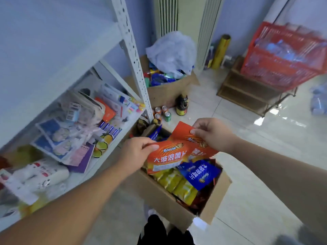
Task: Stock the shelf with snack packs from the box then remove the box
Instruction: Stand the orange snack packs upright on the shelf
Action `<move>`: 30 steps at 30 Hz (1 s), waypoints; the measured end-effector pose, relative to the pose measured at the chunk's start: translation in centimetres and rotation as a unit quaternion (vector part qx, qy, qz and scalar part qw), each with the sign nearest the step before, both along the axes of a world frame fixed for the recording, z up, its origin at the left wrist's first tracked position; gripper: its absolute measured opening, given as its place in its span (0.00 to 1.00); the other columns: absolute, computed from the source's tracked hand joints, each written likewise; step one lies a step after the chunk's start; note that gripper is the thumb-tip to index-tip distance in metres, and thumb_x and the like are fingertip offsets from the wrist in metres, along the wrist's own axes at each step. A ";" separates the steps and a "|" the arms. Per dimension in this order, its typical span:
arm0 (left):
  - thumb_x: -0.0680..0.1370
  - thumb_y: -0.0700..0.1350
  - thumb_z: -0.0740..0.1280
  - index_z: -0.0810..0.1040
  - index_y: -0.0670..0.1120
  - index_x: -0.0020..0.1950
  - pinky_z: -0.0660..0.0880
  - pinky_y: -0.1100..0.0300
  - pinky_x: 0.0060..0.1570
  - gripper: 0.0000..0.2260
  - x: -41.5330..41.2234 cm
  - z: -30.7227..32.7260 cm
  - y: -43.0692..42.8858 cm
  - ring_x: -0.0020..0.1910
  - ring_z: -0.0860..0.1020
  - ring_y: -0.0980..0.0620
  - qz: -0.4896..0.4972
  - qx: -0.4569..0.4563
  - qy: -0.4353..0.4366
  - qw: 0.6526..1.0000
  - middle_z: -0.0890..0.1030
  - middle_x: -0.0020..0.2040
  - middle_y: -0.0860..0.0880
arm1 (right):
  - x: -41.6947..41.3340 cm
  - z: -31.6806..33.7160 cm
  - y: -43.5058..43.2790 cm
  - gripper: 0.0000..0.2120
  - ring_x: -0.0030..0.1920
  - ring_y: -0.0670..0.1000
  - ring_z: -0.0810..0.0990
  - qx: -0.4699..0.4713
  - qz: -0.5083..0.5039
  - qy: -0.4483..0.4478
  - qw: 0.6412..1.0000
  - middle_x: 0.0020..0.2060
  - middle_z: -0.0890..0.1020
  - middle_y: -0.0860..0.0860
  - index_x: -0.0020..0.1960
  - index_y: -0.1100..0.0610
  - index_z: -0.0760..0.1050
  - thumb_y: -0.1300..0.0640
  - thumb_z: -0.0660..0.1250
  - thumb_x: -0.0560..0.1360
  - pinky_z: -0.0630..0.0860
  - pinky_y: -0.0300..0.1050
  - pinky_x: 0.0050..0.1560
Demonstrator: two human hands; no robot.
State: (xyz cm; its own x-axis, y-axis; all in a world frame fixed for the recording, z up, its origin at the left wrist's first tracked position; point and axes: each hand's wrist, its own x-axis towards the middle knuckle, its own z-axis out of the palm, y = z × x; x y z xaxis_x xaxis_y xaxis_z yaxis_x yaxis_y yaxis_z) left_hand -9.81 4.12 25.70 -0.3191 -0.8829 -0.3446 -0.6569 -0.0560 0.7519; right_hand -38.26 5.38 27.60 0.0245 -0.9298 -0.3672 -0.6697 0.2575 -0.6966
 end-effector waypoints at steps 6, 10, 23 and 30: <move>0.79 0.52 0.70 0.84 0.51 0.54 0.82 0.62 0.43 0.08 3.7 11.6 -2.0 0.40 0.82 0.63 0.064 -0.076 -0.029 0.995 0.85 0.46 0.56 | 2.6 12.3 -6.1 0.06 0.36 0.45 0.83 -0.087 0.061 0.009 0.994 0.37 0.86 0.48 0.44 0.52 0.80 0.51 0.71 0.78 0.78 0.44 0.39; 0.78 0.56 0.68 0.82 0.54 0.54 0.82 0.58 0.39 0.09 7.2 17.8 -2.0 0.37 0.83 0.59 0.115 -0.121 -0.050 0.985 0.85 0.44 0.55 | 5.6 19.5 -8.8 0.07 0.35 0.41 0.82 -0.144 0.117 0.007 0.983 0.38 0.86 0.47 0.43 0.52 0.80 0.51 0.71 0.78 0.78 0.37 0.39; 0.79 0.55 0.68 0.85 0.52 0.51 0.78 0.57 0.50 0.09 21.7 31.8 3.4 0.44 0.83 0.58 0.252 -0.223 -0.046 0.940 0.86 0.44 0.57 | 23.2 37.1 -9.3 0.06 0.36 0.40 0.84 -0.246 0.295 0.046 0.922 0.37 0.86 0.39 0.45 0.50 0.81 0.50 0.71 0.78 0.76 0.37 0.40; 0.79 0.52 0.69 0.85 0.51 0.49 0.79 0.54 0.52 0.07 33.5 36.7 8.8 0.44 0.84 0.57 0.297 -0.271 -0.030 0.915 0.86 0.43 0.57 | 36.5 42.0 -5.4 0.07 0.38 0.43 0.85 -0.293 0.345 0.066 0.889 0.38 0.87 0.44 0.46 0.51 0.81 0.49 0.70 0.79 0.82 0.47 0.46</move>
